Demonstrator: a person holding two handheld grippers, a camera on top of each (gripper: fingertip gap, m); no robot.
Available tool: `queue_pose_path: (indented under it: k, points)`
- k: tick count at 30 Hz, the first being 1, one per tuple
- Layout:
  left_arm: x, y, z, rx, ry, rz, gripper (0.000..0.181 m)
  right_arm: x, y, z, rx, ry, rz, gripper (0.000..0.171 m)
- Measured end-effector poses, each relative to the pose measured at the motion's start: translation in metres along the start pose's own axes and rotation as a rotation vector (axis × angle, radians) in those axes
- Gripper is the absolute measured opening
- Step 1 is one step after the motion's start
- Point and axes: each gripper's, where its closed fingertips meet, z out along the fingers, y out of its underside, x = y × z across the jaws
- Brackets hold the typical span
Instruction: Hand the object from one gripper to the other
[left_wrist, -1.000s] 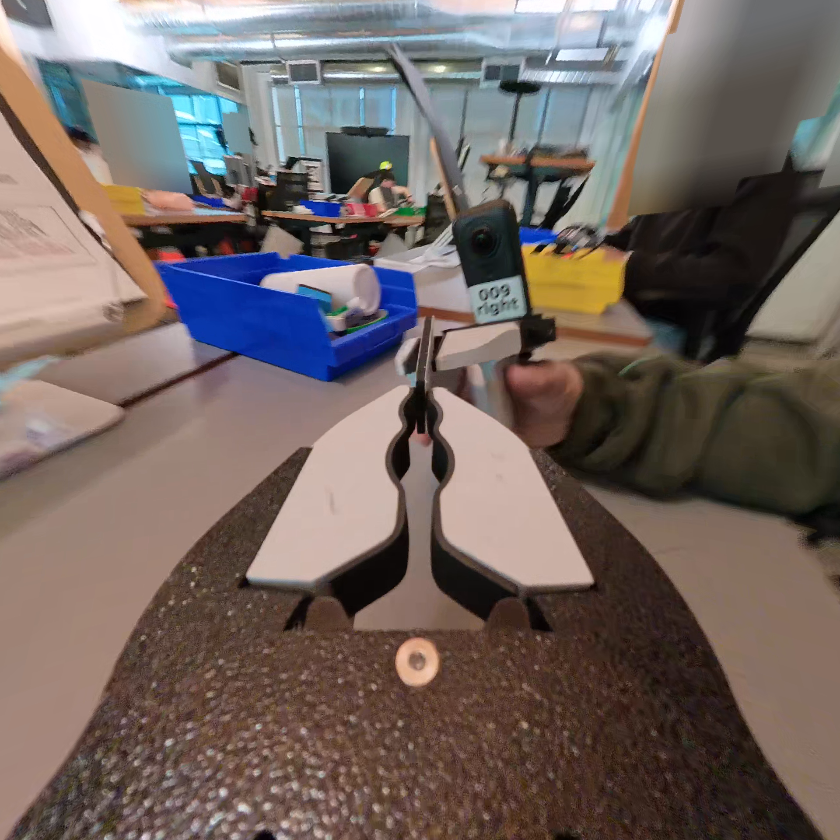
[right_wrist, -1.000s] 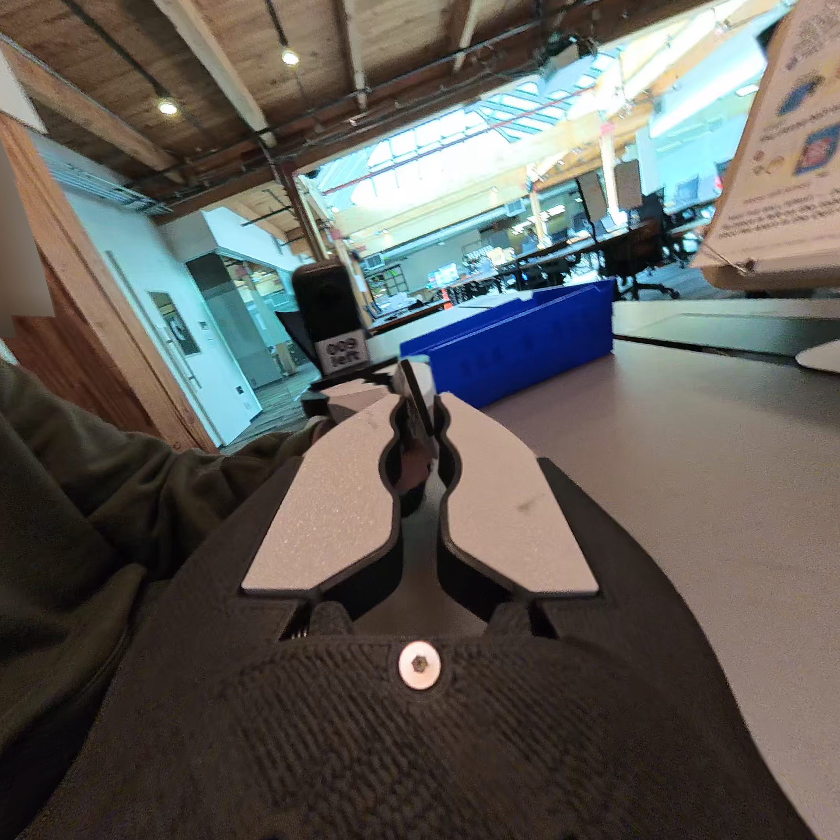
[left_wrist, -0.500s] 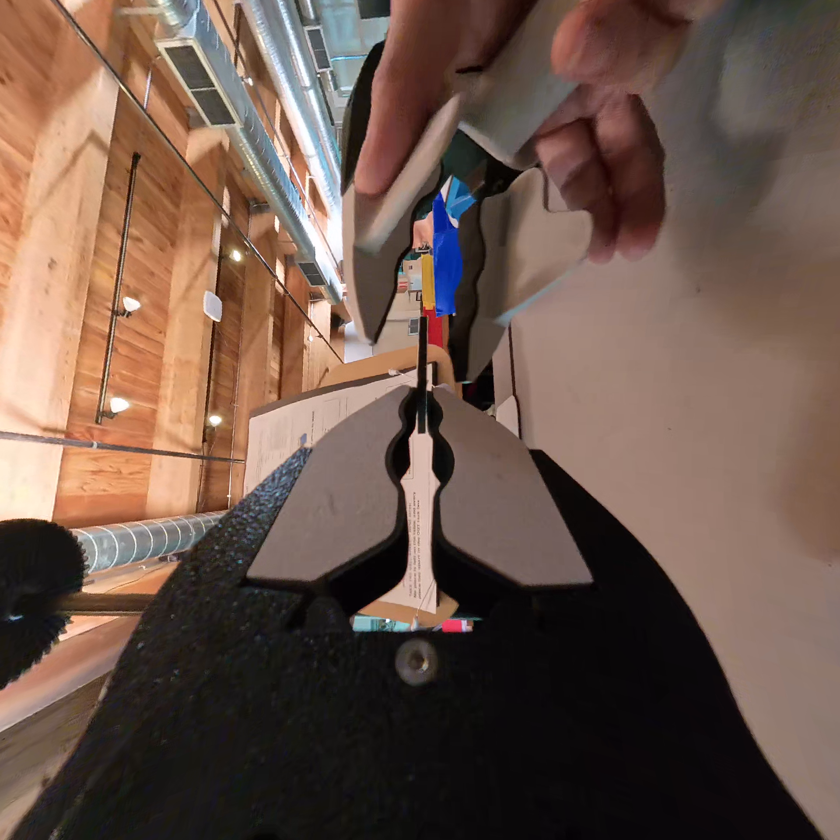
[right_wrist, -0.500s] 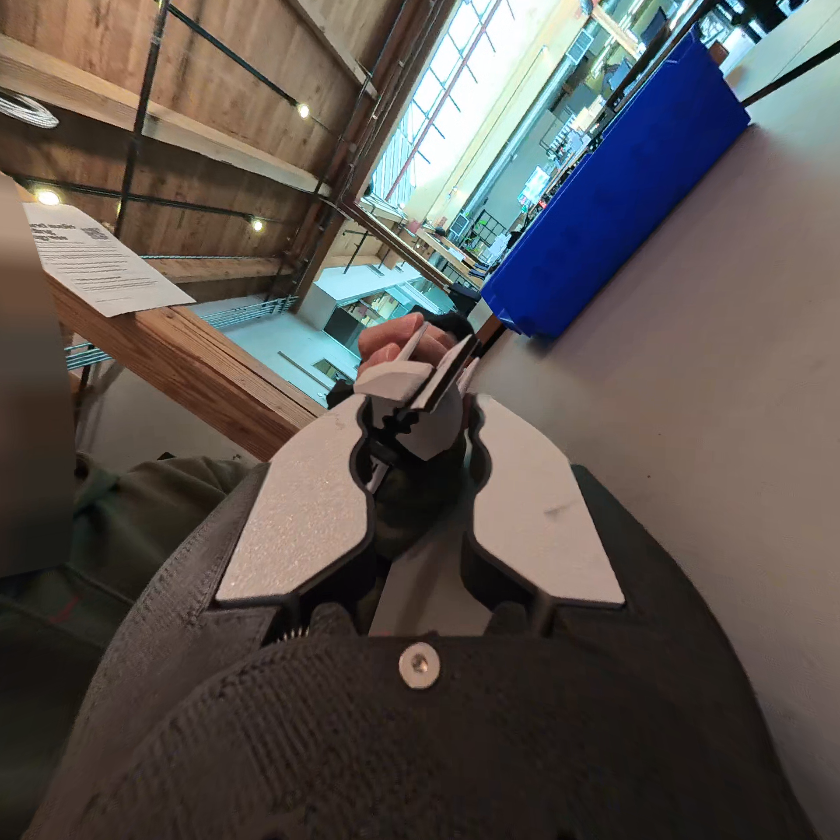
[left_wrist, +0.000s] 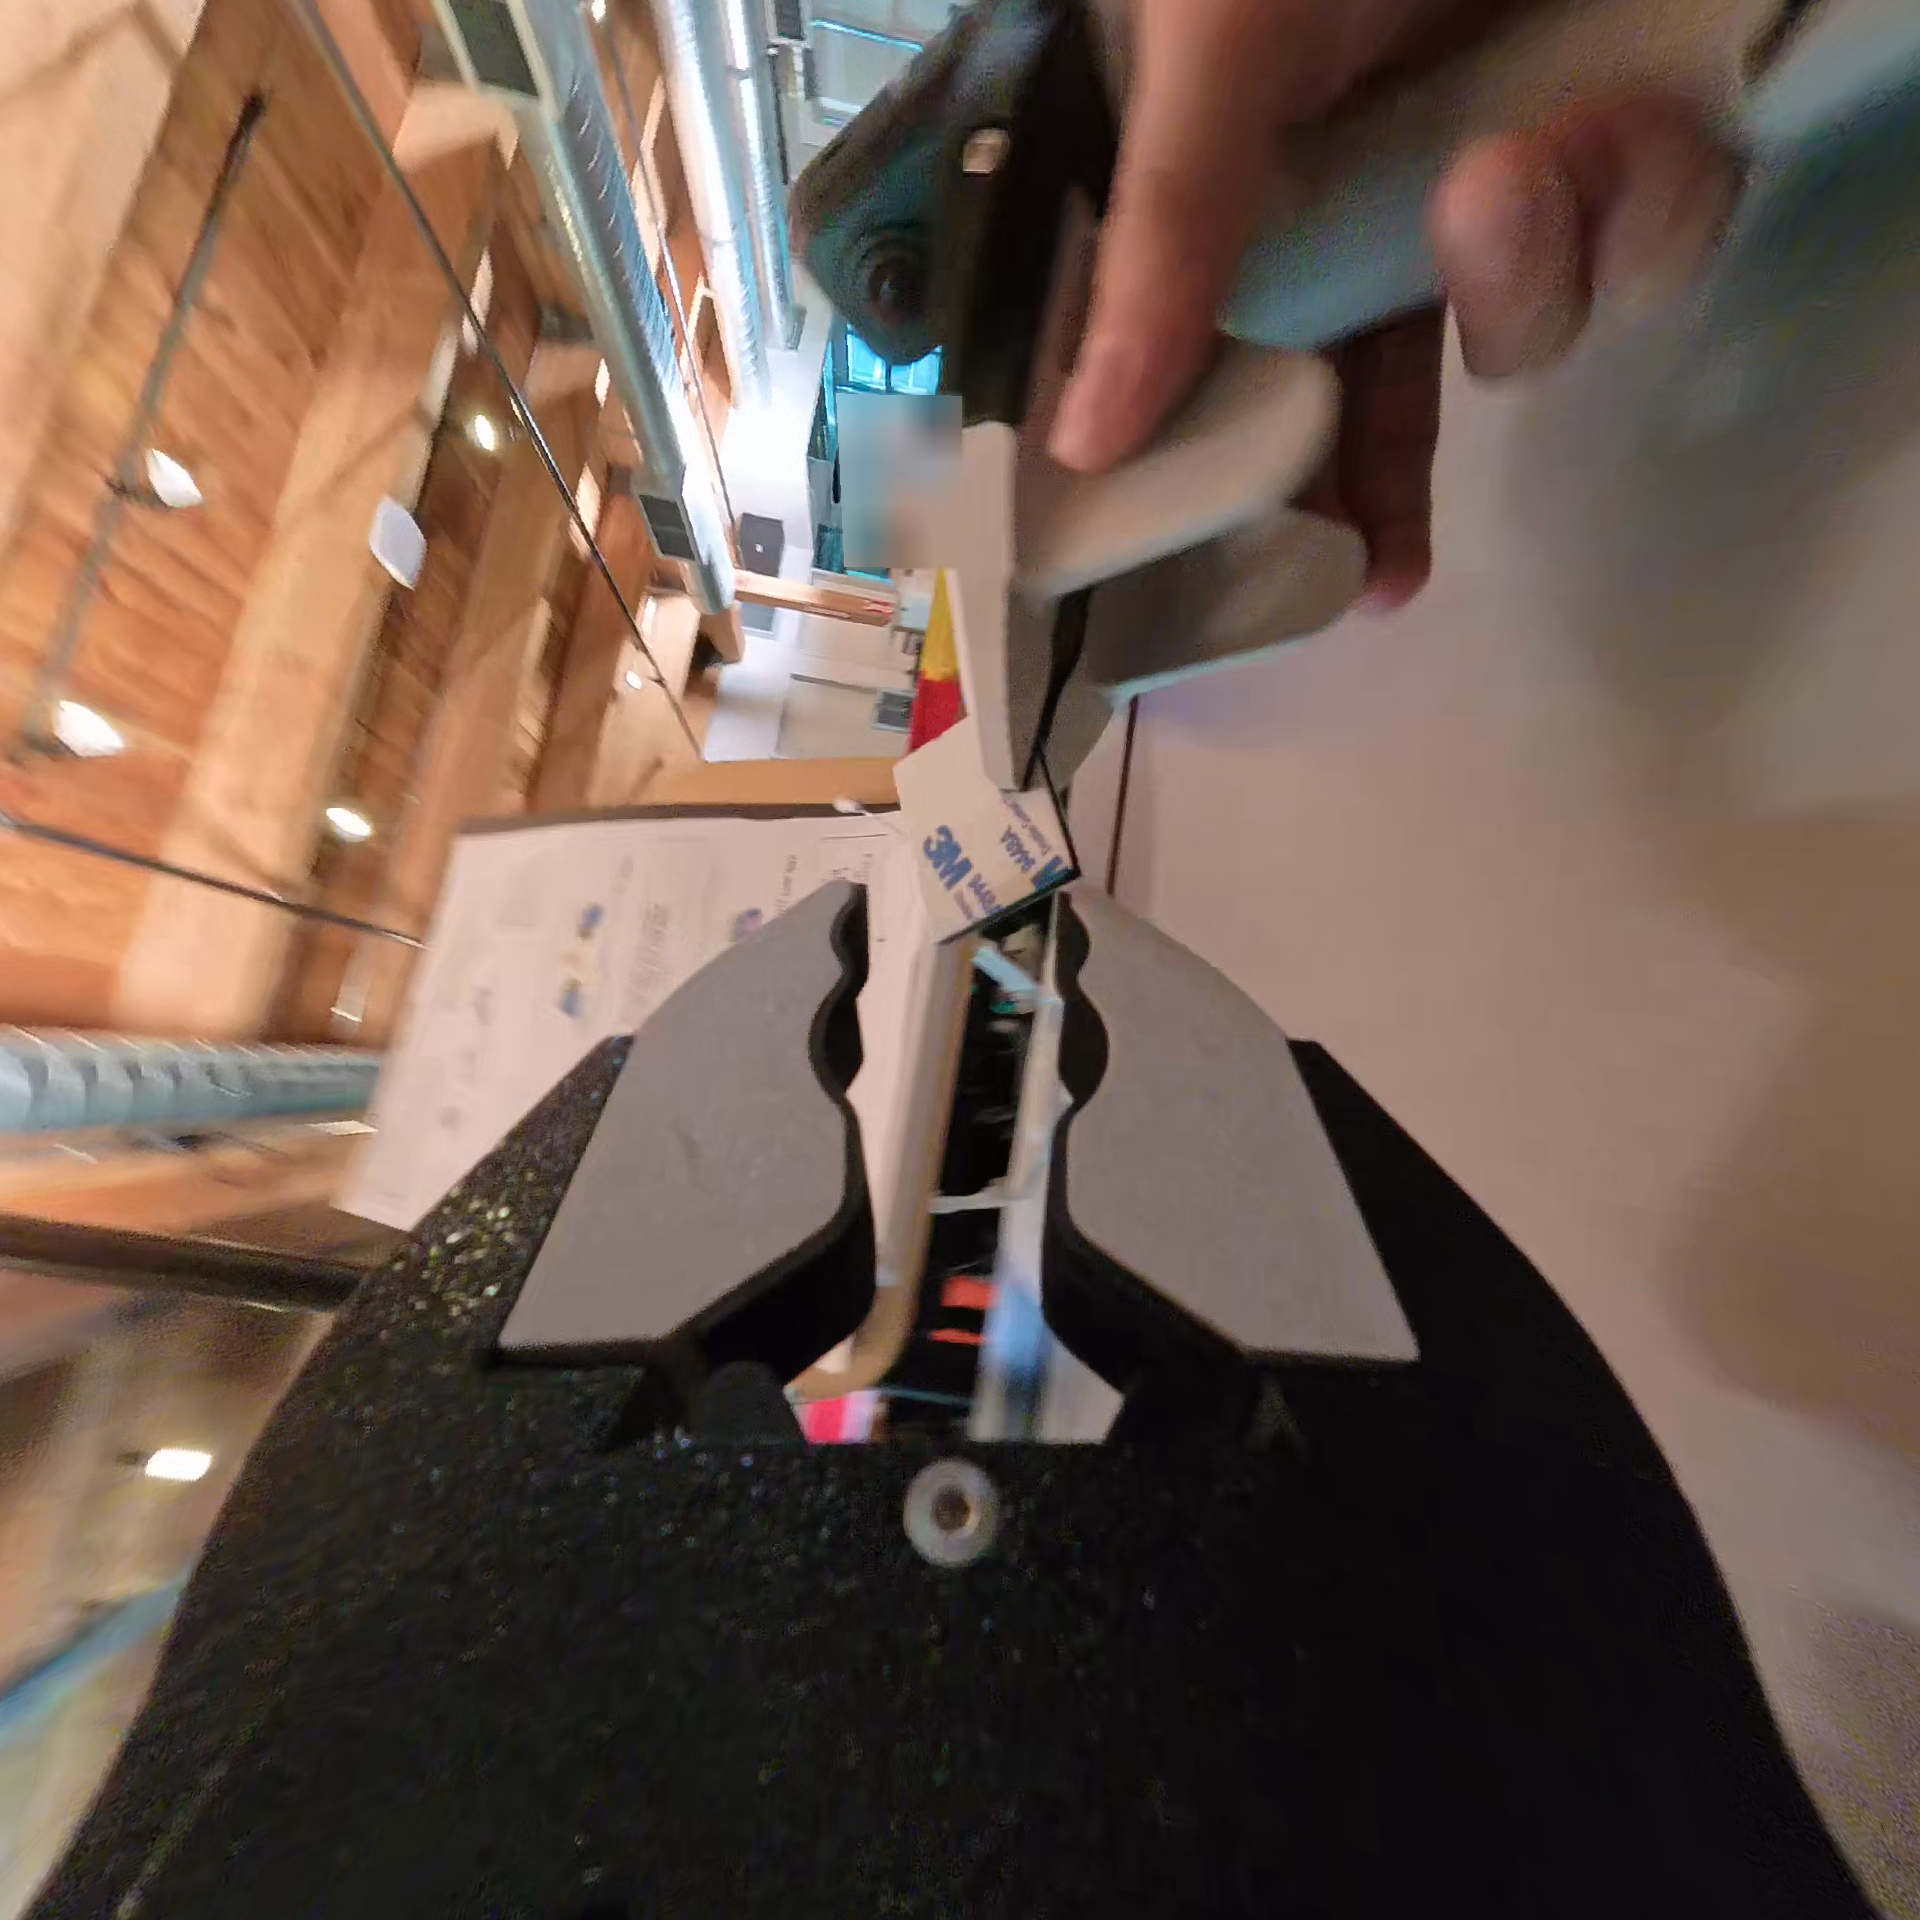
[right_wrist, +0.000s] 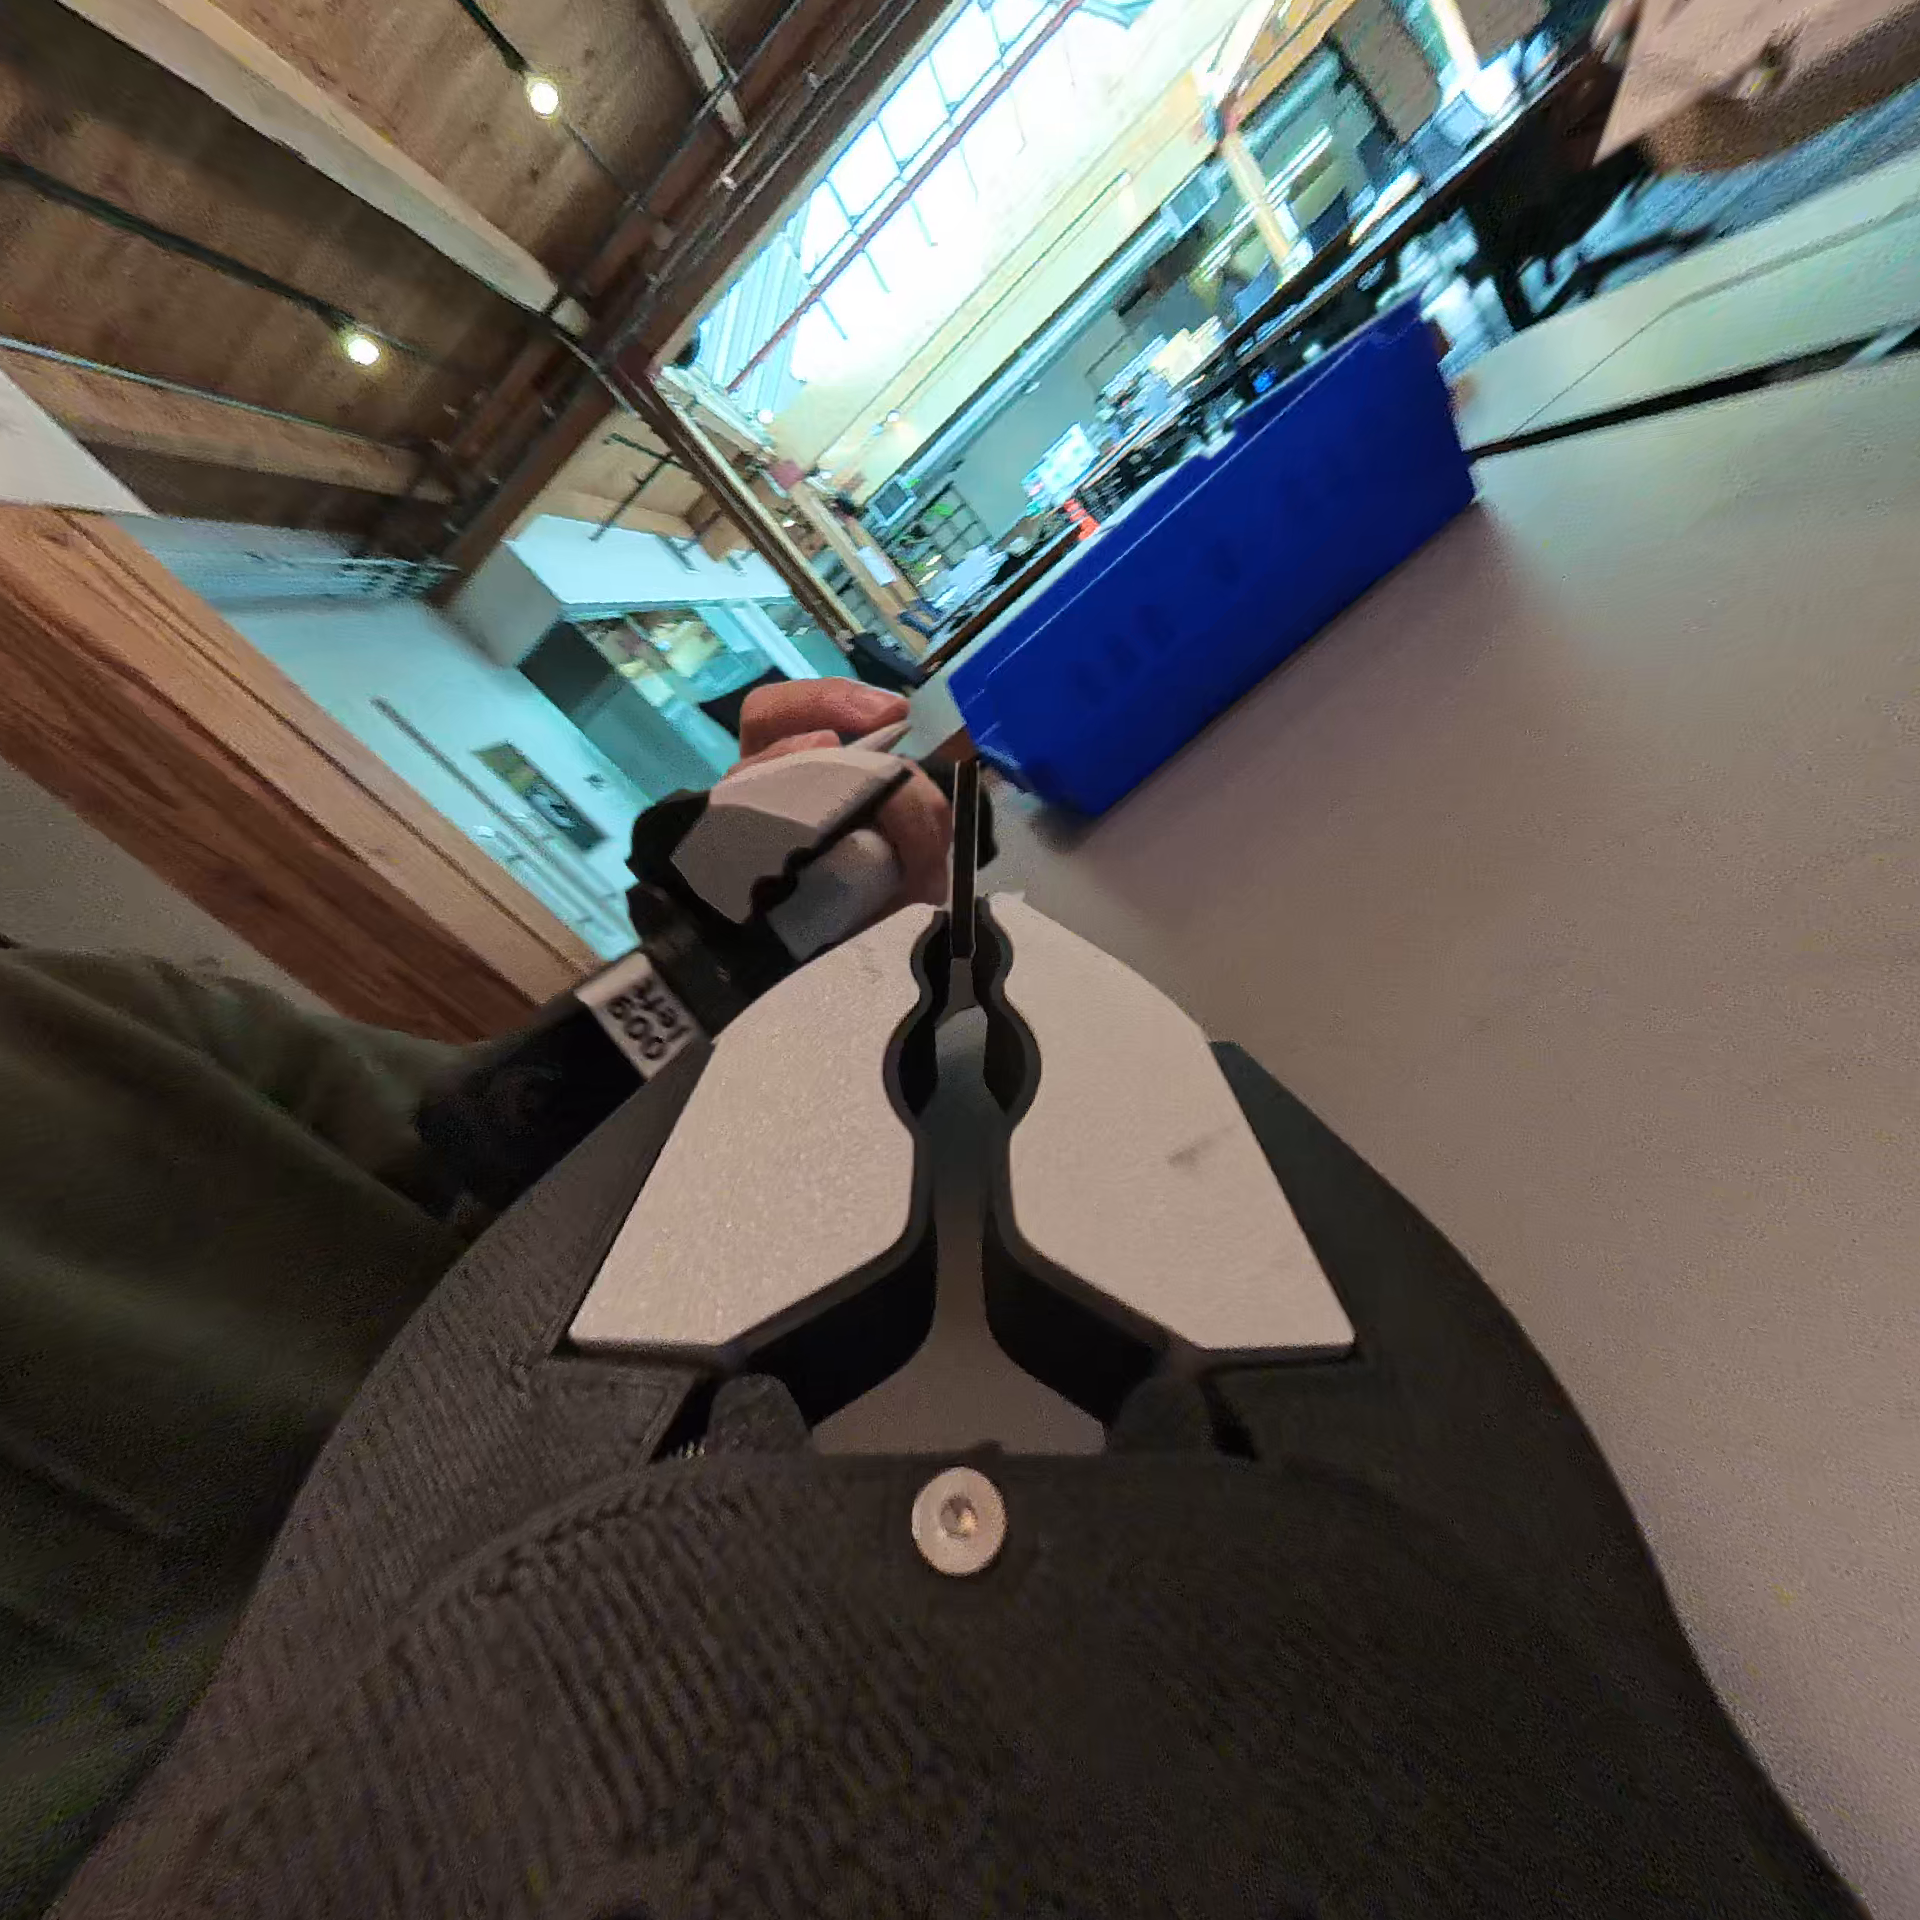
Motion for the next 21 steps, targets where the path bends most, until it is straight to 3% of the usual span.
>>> queue_pose_path:
  k: [2, 7, 9, 13, 17, 19, 21]
  points:
    - [-0.005, 0.000, -0.001, 0.036, 0.031, -0.288, 0.041, 0.003, -0.011, -0.005, 0.046, 0.062, -0.124, 0.004]
    - [-0.029, -0.010, -0.006, 0.294, 0.254, -1.333, 0.047, -0.015, -0.035, -0.013, 0.176, 0.095, -0.399, 0.003]
    - [-0.038, -0.008, -0.010, 0.392, 0.326, -1.582, 0.048, -0.022, -0.036, -0.012, 0.191, 0.091, -0.489, 0.004]
    - [-0.036, -0.010, -0.014, 0.472, 0.415, -1.694, 0.031, -0.031, -0.029, -0.003, 0.184, 0.045, -0.531, 0.004]
    - [-0.028, -0.018, -0.014, 0.458, 0.451, -1.643, 0.028, -0.036, -0.018, 0.005, 0.136, -0.012, -0.506, 0.004]
    - [-0.026, -0.021, -0.014, 0.461, 0.457, -1.622, 0.009, -0.036, -0.012, 0.009, 0.102, -0.018, -0.514, 0.004]
    - [-0.027, -0.023, -0.016, 0.484, 0.477, -1.600, 0.004, -0.037, -0.011, 0.009, 0.093, -0.021, -0.507, 0.003]
